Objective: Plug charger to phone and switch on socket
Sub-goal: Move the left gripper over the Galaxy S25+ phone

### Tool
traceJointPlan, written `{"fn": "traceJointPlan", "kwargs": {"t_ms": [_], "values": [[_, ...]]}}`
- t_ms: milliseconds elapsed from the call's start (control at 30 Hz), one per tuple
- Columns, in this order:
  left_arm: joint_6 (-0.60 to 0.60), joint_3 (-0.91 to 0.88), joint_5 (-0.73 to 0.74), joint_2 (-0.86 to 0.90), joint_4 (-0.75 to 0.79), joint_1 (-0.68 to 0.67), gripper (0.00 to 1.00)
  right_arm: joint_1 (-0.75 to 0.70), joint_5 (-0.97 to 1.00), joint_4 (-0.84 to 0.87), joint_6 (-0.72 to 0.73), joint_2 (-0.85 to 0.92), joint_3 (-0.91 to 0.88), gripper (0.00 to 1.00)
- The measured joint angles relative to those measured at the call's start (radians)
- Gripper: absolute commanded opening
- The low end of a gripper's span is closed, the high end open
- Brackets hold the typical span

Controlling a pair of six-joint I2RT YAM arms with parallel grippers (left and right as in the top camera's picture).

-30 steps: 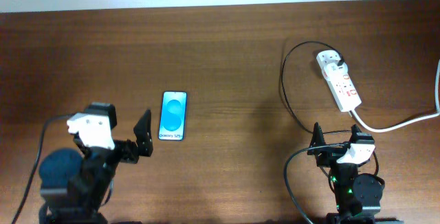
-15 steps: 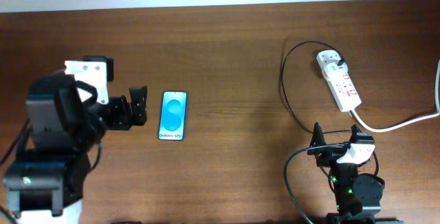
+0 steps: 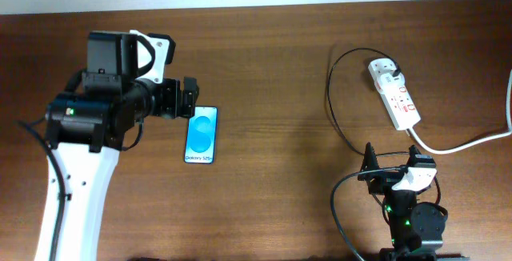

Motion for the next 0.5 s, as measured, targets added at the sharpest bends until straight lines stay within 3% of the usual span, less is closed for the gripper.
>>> {"fn": "traceJointPlan", "kwargs": {"t_ms": [500], "values": [[-0.024, 0.004, -0.004, 0.332, -0.149, 0.000, 0.99, 0.000, 0.000, 0.000, 0.000, 0.000, 0.000, 0.98]]}}
